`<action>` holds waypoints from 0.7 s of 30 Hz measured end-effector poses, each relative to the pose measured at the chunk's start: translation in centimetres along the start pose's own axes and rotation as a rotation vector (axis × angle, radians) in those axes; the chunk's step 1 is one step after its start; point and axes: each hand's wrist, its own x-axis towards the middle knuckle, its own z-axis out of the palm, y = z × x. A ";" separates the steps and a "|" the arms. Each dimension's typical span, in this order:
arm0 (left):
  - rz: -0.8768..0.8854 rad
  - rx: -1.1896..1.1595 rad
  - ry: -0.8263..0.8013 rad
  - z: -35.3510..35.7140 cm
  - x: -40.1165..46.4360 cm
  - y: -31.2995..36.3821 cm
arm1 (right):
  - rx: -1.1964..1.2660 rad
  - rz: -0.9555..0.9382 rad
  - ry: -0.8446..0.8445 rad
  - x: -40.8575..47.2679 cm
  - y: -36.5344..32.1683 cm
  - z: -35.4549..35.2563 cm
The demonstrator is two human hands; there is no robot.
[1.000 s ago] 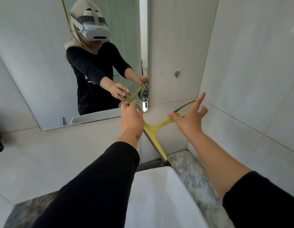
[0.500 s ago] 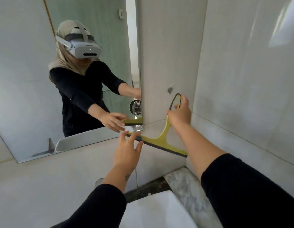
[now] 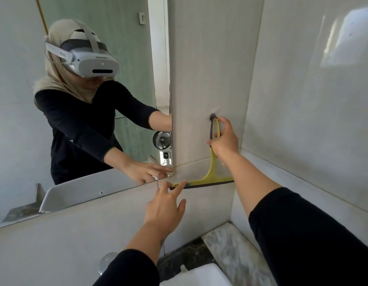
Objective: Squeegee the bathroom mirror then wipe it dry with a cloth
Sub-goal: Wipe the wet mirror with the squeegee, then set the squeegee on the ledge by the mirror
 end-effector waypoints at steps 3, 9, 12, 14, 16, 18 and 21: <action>-0.007 -0.016 -0.055 0.3 0.1 0.3 | 0.000 -0.008 -0.005 -0.3 0.3 0.1; -0.044 -0.080 -0.066 -1.5 -0.6 0.7 | -0.225 0.046 -0.109 -2.4 -0.4 -0.1; -0.049 -0.084 -0.056 -3.3 -1.7 0.9 | -0.385 0.083 -0.178 -4.8 -1.4 0.1; -0.069 -0.070 -0.045 -4.9 -2.6 0.9 | -0.458 0.049 -0.307 -7.1 -2.2 0.5; -0.105 -0.046 -0.037 -7.1 -3.8 0.5 | -0.514 -0.017 -0.451 -9.7 -3.3 0.8; -0.156 -0.050 -0.045 -9.3 -5.3 -0.4 | -0.546 -0.088 -0.575 -12.4 -4.7 1.2; -0.245 -0.099 -0.063 -12.5 -8.9 -2.5 | -0.582 -0.182 -0.713 -16.1 -7.1 2.5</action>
